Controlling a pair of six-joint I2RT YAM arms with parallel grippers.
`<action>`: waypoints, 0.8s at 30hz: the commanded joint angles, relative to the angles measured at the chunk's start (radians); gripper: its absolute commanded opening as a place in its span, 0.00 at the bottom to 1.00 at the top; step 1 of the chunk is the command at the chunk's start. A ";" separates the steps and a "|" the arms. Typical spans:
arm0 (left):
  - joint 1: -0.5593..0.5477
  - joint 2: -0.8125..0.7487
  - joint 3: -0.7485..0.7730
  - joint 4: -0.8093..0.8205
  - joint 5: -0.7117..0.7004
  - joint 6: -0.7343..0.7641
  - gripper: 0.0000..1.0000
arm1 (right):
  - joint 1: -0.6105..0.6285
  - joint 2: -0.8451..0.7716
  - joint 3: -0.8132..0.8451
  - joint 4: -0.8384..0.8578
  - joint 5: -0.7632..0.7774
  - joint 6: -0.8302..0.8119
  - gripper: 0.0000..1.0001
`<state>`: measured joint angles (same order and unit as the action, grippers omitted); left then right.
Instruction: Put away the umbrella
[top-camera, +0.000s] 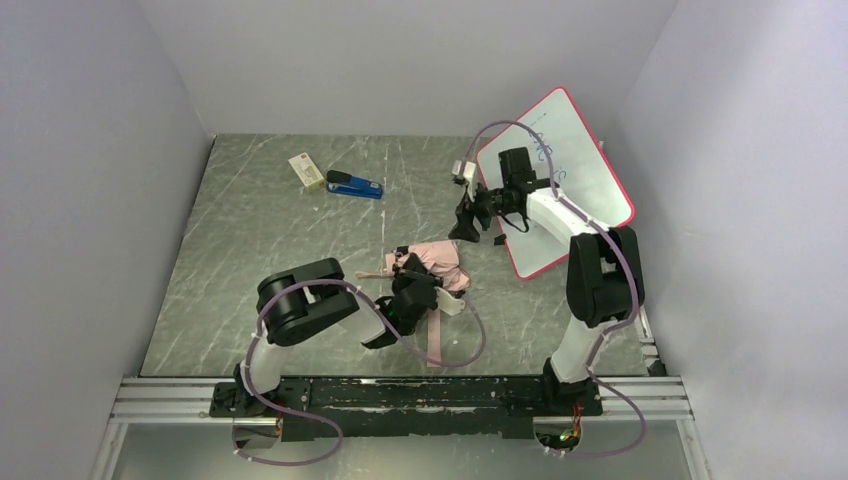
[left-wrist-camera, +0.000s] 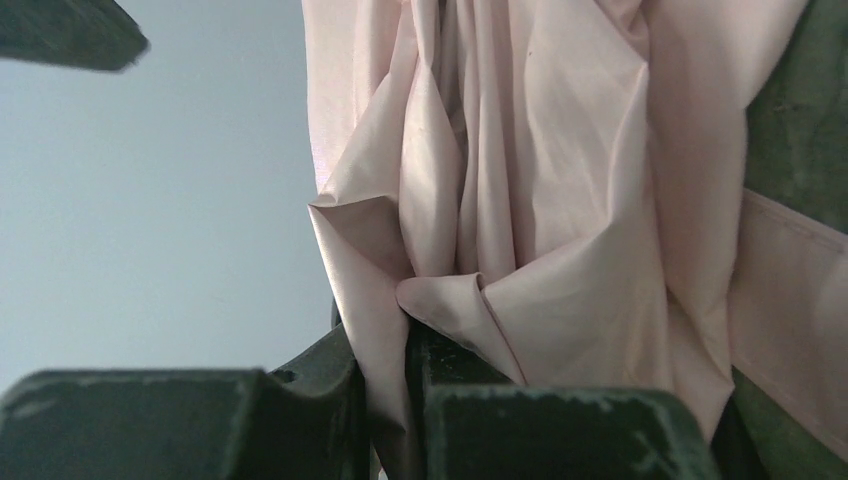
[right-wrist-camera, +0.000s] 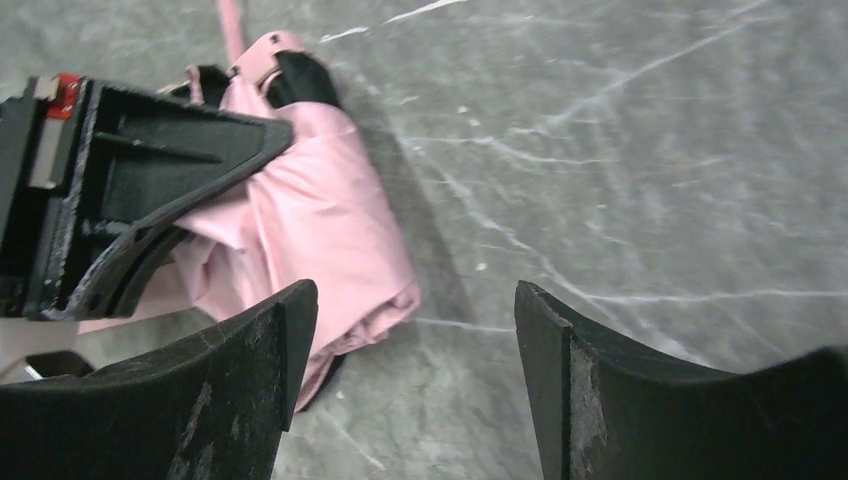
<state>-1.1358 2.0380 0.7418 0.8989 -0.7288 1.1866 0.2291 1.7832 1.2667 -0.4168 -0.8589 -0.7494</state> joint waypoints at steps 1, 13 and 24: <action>-0.035 0.065 -0.055 -0.078 0.056 0.042 0.05 | 0.045 0.057 0.057 -0.222 -0.062 -0.163 0.76; -0.048 0.079 -0.074 0.004 0.046 0.084 0.05 | 0.125 0.191 0.155 -0.291 -0.014 -0.204 0.76; -0.049 0.088 -0.074 0.016 0.047 0.082 0.05 | 0.186 0.255 0.133 -0.346 0.074 -0.231 0.76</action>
<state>-1.1568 2.0731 0.7036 1.0378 -0.7399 1.2762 0.3943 2.0117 1.4117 -0.7300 -0.8402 -0.9649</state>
